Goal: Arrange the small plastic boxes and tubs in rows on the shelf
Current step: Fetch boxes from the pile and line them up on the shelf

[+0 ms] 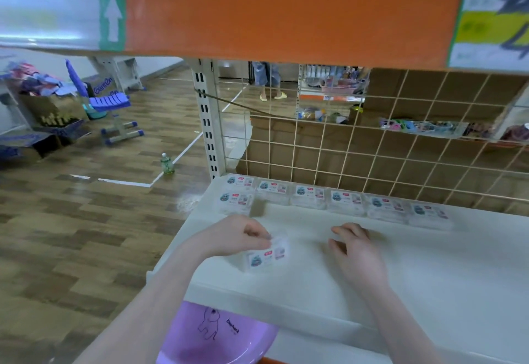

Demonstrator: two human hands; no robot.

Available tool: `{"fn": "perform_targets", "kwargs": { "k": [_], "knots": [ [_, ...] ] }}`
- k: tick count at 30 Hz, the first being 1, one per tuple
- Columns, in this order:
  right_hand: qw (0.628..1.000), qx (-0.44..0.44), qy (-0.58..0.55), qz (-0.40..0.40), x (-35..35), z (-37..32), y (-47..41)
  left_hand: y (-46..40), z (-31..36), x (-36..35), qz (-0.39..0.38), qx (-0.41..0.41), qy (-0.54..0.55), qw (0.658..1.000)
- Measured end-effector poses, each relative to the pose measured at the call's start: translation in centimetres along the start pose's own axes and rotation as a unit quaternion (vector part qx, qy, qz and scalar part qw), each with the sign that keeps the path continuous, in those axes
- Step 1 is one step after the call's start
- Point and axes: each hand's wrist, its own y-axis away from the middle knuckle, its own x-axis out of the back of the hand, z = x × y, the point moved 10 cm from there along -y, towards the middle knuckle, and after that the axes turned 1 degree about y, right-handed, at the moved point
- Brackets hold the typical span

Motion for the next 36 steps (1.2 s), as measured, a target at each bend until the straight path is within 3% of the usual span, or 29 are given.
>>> {"fn": "perform_targets", "kwargs": {
  "k": [6,10,13,21,36],
  "knots": [
    [1.000,0.005,-0.005,0.002,0.1,0.0,0.0,-0.3,0.1,1.9,0.104,-0.006,0.017,0.994],
    [1.000,0.005,-0.002,0.005,0.0,0.0,-0.1,-0.5,0.4,2.2,0.161,-0.012,-0.103,0.982],
    [1.000,0.003,-0.002,0.003,0.0,0.0,0.0,-1.0,-0.1,0.8,0.135,-0.009,-0.182,0.974],
    [0.999,0.013,0.027,0.024,0.4,-0.6,0.2,-1.5,-0.2,-0.6,0.086,-0.007,-0.237,0.968],
    [0.991,0.048,0.109,0.054,1.1,-2.5,0.9,-3.3,1.9,-1.5,0.069,-0.049,-0.277,0.957]
  ]
}}
